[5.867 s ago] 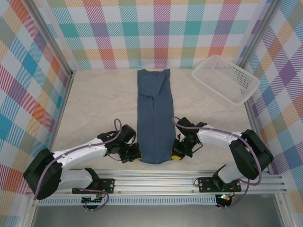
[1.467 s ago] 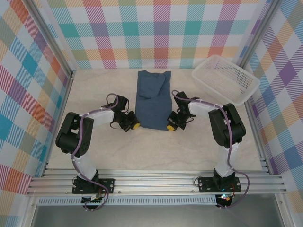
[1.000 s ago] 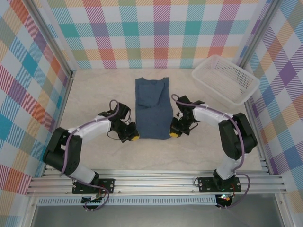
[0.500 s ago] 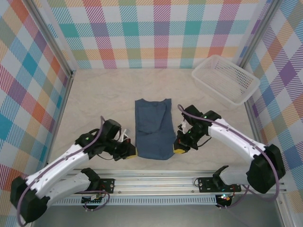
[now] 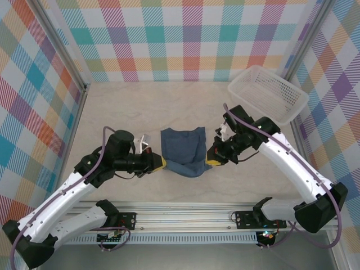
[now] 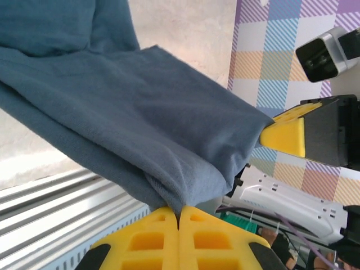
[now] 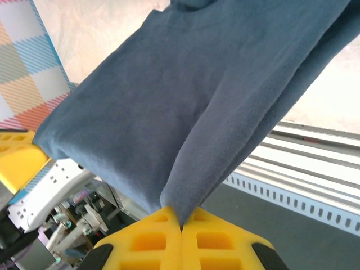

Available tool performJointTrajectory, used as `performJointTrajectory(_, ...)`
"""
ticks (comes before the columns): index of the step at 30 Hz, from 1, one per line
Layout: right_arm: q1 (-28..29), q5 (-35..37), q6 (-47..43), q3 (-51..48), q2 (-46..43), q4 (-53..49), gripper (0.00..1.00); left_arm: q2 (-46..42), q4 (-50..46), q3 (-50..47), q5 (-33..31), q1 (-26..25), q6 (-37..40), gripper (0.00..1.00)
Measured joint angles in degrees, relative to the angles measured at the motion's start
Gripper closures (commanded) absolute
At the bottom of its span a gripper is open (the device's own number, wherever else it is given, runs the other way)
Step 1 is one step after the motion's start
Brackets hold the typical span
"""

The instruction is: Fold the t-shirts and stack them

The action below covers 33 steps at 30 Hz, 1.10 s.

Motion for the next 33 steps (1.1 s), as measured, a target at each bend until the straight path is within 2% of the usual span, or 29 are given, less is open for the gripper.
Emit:
performJointTrajectory(3,-2.0,0.0,0.3,0.7,2.8,0.5,1.00,3.8,0.0,2.3,-1.2,1.9,0.6,1.00)
performJointTrajectory(9,-5.8,-1.5,0.9,1.3,10.6,3.4,1.00,10.5,0.0,2.8,-2.6,9.0,0.5,1.00)
performJointTrajectory(15,-9.2,-2.4,0.3,8.2,20.4,4.8,1.00,18.6,1.1,4.9,-2.6,14.0,0.7,1.00)
performJointTrajectory(21,-12.5,-3.3,-0.6,15.4,29.0,5.7,1.00,31.9,2.8,15.0,-2.0,17.2,3.4,1.00)
performJointTrajectory(26,-15.0,-3.6,-1.4,23.5,40.0,7.9,0.99,46.4,3.7,25.6,-2.1,19.8,7.1,1.00)
performJointTrajectory(28,-15.8,-3.8,-1.8,27.6,45.8,9.9,0.91,52.2,4.2,29.2,-2.2,21.1,8.5,1.00)
performJointTrajectory(29,-16.1,-3.8,-2.1,29.9,48.7,10.5,0.88,54.4,4.3,30.3,-2.3,21.6,9.0,0.98)
performJointTrajectory(30,-16.5,-3.7,-2.7,32.4,52.0,11.2,0.85,56.9,4.3,31.7,-2.5,22.2,9.6,0.91)
performJointTrajectory(32,-17.0,-3.2,-3.3,36.5,57.3,12.8,0.79,61.3,4.3,34.3,-2.7,23.1,11.0,0.70)
performJointTrajectory(33,-17.3,-2.6,-3.8,38.1,59.5,13.5,0.72,63.5,4.3,35.9,-2.8,23.5,11.7,0.59)
